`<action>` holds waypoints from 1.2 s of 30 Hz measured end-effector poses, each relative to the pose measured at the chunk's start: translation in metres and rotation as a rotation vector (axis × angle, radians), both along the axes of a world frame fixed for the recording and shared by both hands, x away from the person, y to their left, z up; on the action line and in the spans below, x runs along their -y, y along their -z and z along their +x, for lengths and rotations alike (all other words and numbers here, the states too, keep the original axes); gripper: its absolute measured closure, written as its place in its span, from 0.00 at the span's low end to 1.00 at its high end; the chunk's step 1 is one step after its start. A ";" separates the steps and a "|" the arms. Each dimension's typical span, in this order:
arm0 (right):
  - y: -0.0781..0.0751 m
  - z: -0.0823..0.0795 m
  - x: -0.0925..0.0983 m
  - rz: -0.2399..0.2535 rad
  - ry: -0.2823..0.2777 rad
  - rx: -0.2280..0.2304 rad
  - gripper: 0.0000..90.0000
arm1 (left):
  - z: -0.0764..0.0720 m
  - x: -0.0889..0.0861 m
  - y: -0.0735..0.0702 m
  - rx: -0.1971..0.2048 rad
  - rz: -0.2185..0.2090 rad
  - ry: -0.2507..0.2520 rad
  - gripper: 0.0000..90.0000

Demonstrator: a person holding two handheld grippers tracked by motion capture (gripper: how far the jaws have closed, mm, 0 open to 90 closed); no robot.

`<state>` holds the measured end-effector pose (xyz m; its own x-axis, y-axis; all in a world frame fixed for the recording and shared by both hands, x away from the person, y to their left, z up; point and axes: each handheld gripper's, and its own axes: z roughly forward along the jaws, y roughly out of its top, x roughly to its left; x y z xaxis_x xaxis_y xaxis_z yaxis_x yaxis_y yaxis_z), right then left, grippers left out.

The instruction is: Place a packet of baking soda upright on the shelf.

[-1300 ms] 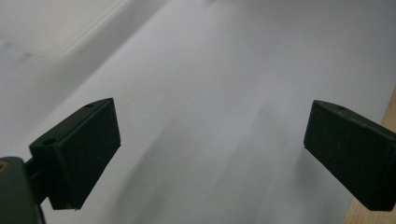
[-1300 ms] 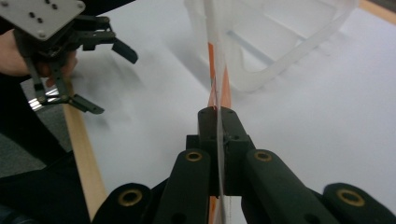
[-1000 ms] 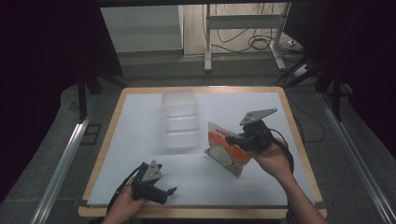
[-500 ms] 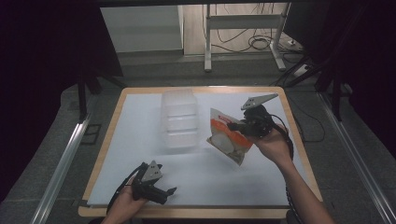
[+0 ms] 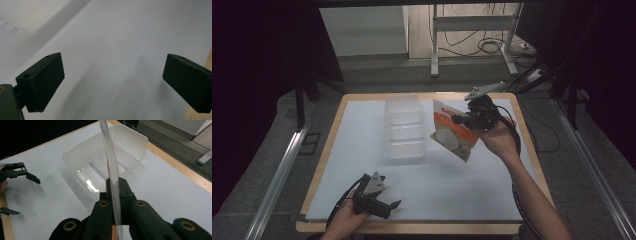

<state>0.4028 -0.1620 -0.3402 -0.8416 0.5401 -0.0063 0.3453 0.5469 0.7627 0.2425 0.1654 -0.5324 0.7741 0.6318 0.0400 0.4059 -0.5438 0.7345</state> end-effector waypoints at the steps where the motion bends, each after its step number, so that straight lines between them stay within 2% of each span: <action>1: -0.003 0.004 -0.006 -0.002 -0.004 0.002 0.99 | 0.000 0.000 0.000 0.000 -0.001 0.000 0.04; 9: -0.009 0.017 -0.026 0.004 -0.024 0.003 0.99 | 0.000 -0.001 0.000 0.002 -0.004 -0.002 0.04; 20: -0.013 0.034 -0.066 0.001 -0.063 0.005 0.99 | 0.000 -0.001 0.000 0.002 -0.012 -0.005 0.04; 28: -0.009 0.044 -0.095 -0.010 -0.096 -0.004 0.99 | 0.000 -0.002 -0.001 0.000 -0.010 -0.001 0.04; 36: -0.002 0.050 -0.123 0.003 -0.134 -0.009 0.99 | 0.000 -0.001 -0.001 0.002 -0.010 0.003 0.04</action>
<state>0.4531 -0.0385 -0.3382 -0.9060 0.4232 0.0025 0.2761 0.5866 0.7614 0.2423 0.1667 -0.5316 0.7757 0.6302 0.0350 0.4032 -0.5375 0.7406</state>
